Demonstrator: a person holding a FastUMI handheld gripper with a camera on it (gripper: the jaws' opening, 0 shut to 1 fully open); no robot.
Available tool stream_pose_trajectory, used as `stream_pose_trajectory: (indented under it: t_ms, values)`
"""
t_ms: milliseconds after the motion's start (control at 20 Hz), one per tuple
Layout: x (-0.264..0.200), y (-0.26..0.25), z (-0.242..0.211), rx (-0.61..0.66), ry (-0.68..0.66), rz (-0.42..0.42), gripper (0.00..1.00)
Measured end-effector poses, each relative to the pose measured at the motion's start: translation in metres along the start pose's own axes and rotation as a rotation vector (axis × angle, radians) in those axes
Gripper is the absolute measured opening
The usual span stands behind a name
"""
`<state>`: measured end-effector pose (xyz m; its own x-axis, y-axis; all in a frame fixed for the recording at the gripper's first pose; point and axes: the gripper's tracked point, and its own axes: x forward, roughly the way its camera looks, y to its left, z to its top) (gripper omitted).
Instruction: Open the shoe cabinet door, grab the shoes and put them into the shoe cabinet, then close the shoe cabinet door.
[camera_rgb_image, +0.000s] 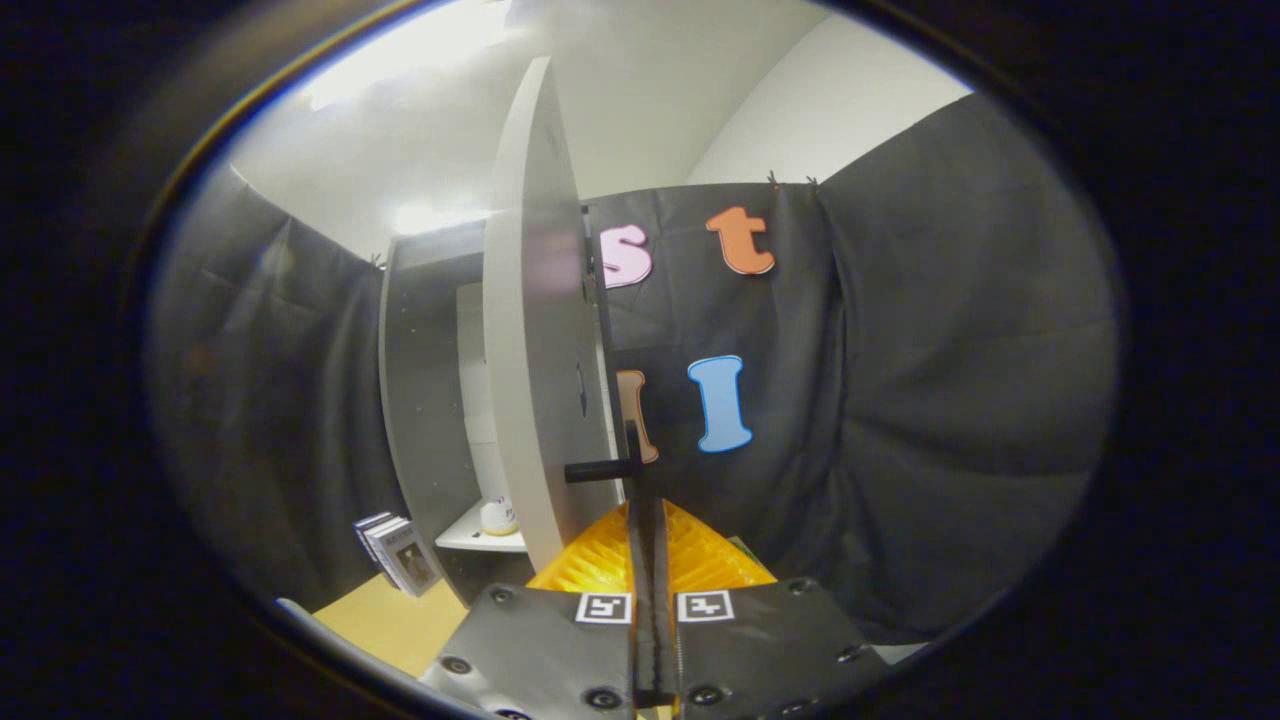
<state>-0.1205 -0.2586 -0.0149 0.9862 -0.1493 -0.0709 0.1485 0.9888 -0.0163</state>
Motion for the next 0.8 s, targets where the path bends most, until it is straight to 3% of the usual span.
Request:
stream_pose_trajectory:
  t_ms: [350,800]
  values:
    - [-0.031,-0.025,-0.001,0.013,-0.009,-0.073,0.02]
    - [-0.058,0.021,-0.004,-0.011,-0.042,-0.009,0.02]
